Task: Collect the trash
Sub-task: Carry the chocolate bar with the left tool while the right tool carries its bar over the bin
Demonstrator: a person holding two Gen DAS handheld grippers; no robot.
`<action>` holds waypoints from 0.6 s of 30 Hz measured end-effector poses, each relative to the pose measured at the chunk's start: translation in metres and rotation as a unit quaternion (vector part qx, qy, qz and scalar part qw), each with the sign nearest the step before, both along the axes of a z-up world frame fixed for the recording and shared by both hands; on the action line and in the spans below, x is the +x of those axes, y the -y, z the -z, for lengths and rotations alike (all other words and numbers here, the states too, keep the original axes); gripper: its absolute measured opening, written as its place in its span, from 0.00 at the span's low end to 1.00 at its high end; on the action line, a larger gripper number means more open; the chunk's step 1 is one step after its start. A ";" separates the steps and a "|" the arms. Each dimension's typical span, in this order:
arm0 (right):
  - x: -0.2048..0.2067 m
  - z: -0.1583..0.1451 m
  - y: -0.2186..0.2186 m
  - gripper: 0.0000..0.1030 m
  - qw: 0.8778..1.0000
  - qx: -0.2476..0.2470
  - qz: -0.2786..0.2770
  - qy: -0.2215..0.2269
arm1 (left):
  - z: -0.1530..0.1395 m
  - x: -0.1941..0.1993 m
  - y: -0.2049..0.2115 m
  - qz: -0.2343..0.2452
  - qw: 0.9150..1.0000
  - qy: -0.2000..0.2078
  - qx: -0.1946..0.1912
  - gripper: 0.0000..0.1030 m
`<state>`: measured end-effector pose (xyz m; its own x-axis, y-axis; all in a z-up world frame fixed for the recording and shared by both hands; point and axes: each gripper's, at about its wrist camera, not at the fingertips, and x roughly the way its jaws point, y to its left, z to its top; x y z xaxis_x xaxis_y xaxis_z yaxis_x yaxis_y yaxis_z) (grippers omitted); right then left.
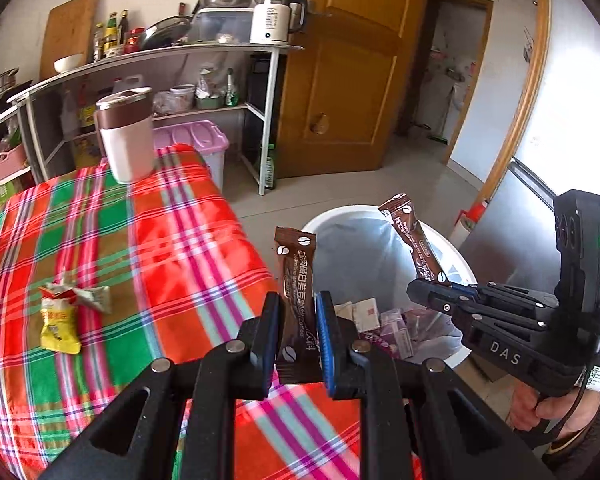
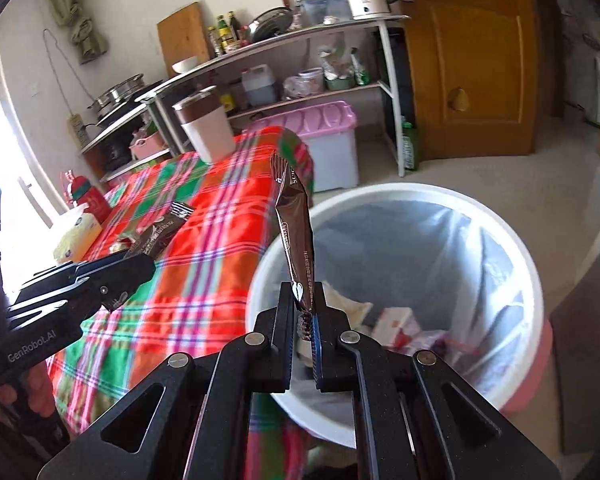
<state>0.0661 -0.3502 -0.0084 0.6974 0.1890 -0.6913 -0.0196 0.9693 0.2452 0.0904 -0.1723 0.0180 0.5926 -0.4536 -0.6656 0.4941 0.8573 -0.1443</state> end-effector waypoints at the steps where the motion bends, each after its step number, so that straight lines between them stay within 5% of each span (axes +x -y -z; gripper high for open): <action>1: -0.001 0.002 0.005 0.07 1.000 -0.002 0.005 -0.003 | 0.001 -0.001 0.006 0.004 1.000 0.000 0.003 0.19; 18: -0.002 0.021 0.048 0.08 0.996 -0.027 0.059 -0.059 | 0.019 0.007 0.063 0.044 0.998 -0.028 0.020 0.20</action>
<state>0.0637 -0.3978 -0.0297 0.6250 0.0702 -0.7774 0.1215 0.9750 0.1858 0.0972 -0.2352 -0.0012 0.5133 -0.4747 -0.7150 0.5594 0.8169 -0.1408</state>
